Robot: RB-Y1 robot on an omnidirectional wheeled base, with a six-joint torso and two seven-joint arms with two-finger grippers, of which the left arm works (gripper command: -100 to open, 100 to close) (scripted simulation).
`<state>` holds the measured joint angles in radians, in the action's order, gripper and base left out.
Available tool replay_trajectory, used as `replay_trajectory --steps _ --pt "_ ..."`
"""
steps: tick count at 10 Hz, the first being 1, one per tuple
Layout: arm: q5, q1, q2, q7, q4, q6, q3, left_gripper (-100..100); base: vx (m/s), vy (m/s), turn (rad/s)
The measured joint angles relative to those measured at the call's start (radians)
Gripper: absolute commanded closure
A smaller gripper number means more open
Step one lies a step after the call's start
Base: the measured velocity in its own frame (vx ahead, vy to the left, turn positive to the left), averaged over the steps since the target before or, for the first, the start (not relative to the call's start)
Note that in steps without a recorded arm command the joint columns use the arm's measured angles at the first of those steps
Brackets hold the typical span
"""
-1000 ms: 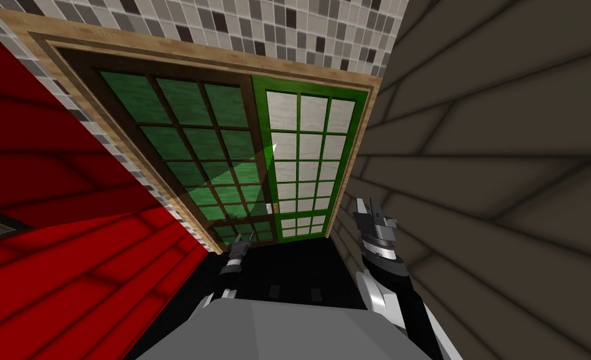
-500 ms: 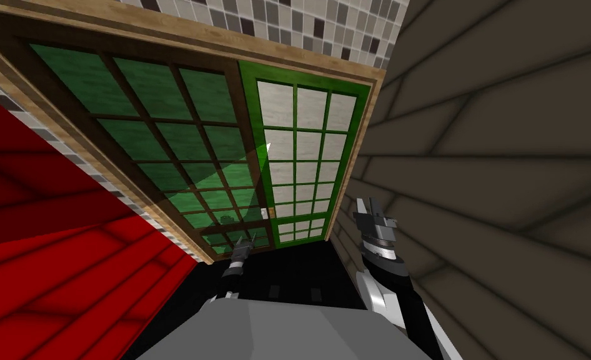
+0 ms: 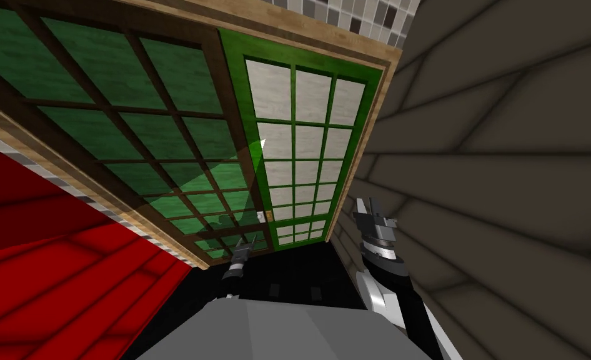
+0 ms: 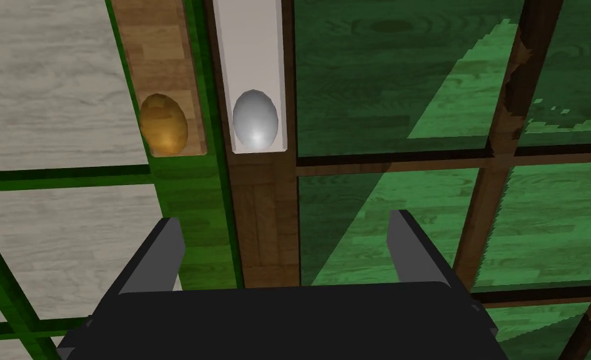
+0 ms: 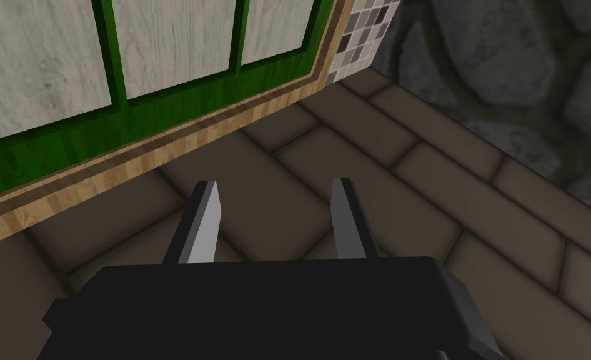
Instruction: Pull the door open
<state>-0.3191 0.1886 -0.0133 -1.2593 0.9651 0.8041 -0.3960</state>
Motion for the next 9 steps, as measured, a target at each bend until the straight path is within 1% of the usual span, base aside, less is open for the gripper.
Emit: replay_trajectory --steps 2,3,4,5,6,7,8,9 --pt "0.008 0.014 -0.021 -0.005 -0.016 0.0 -0.019 -100 -0.173 0.004 0.018" --pt "0.01 0.032 -0.026 -0.006 0.004 -0.016 -0.026 -100 -0.132 0.024 0.011" --pt "0.014 0.031 -0.033 -0.012 -0.022 -0.006 -0.036 -100 -0.142 0.024 0.012" --pt "0.023 0.035 -0.045 -0.022 -0.05 0.008 -0.055 -100 -0.174 0.038 0.018" --pt "0.029 0.053 -0.05 -0.028 -0.05 0.008 -0.069 -100 -0.179 0.052 0.006" --pt "0.036 0.057 -0.065 -0.03 -0.06 0.001 -0.086 -100 -0.181 0.04 -0.005" --pt "0.044 0.063 -0.077 -0.034 -0.074 -0.001 -0.103 -100 -0.191 0.026 -0.009" --pt "0.052 0.074 -0.088 -0.036 -0.08 -0.005 -0.12 -100 -0.176 0.035 -0.01"
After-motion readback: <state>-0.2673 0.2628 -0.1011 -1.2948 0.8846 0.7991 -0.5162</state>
